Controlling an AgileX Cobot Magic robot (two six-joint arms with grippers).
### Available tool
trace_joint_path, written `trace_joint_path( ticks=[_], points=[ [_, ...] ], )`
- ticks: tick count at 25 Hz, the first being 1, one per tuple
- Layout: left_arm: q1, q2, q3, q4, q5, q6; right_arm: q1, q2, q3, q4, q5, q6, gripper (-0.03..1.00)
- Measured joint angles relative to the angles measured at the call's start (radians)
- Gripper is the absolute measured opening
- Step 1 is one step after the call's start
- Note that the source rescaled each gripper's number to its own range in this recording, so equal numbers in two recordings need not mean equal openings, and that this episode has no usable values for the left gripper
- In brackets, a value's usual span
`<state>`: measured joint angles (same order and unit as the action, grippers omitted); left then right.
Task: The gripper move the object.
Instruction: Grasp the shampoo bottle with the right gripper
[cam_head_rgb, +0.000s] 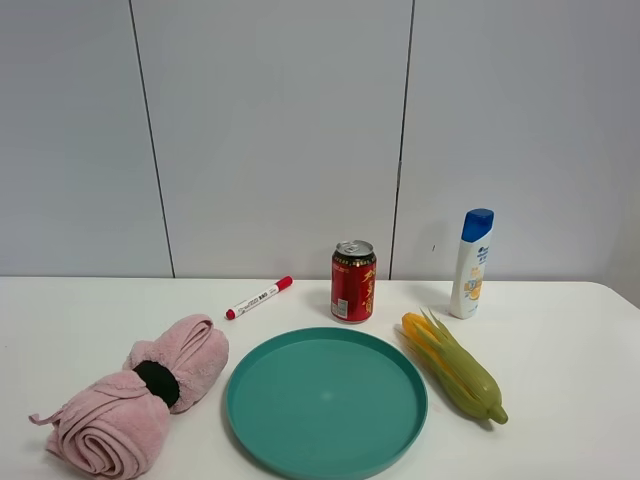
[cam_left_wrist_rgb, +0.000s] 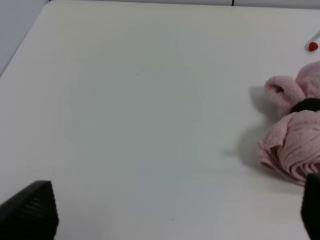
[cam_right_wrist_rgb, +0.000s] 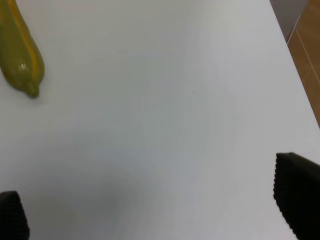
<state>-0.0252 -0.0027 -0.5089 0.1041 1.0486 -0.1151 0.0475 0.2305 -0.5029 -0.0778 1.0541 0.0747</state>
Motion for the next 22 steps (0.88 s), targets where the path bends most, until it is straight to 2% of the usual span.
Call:
trace_joint_path(
  ticks=[22],
  points=[
    [0.000,0.000,0.000,0.000,0.000,0.000,0.000,0.000,0.000,0.000,0.000,0.000,1.00]
  ],
)
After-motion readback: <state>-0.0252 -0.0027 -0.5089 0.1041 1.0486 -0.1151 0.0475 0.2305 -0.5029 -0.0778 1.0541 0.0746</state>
